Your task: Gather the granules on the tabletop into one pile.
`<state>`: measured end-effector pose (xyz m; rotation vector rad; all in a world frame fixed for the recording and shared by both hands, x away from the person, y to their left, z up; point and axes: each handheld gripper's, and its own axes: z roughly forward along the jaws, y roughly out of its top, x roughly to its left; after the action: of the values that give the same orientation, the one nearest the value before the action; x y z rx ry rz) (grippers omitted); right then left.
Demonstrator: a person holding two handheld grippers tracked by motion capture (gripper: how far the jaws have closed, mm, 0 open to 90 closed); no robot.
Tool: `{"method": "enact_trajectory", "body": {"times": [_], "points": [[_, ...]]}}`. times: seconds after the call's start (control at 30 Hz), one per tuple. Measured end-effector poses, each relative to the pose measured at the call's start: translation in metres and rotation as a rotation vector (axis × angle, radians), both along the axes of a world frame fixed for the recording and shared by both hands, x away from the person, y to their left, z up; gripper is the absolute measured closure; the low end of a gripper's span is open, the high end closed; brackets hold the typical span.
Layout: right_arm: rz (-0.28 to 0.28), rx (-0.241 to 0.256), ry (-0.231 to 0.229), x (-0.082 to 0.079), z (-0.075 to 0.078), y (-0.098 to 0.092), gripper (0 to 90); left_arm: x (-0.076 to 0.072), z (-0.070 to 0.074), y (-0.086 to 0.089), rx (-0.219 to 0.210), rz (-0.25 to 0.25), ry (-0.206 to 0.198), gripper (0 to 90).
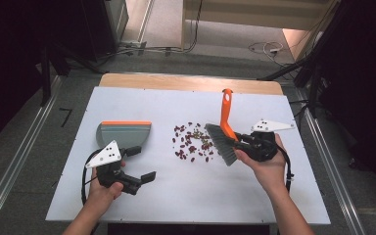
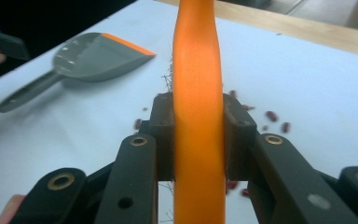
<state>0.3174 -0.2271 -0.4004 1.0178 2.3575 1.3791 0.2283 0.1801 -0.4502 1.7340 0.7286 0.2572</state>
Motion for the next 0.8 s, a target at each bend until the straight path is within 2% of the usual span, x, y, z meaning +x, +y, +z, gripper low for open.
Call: {"method": "enact_trajectory", "body": {"times": [0.17, 0.33, 0.4, 0.63, 0.8], "points": [[-0.066, -0.069, 0.0, 0.01, 0.003, -0.007, 68.9, -0.003, 0.0, 0.005, -0.006, 0.03, -0.006, 0.0], [-0.127, -0.207, -0.017, 0.027, 0.002, -0.003, 68.9, -0.008, -0.003, 0.012, 0.022, 0.052, -0.007, 0.0], [-0.14, -0.246, -0.011, 0.036, 0.002, -0.001, 68.9, -0.009, -0.004, 0.016, 0.029, 0.056, -0.007, 0.0], [-0.186, -0.367, -0.003, 0.06, 0.007, 0.011, 68.8, -0.008, -0.008, 0.022, 0.013, 0.073, 0.005, 0.0], [-0.198, -0.459, 0.001, 0.074, 0.002, 0.022, 68.8, -0.008, -0.01, 0.024, 0.003, 0.085, 0.011, 0.0]]}}
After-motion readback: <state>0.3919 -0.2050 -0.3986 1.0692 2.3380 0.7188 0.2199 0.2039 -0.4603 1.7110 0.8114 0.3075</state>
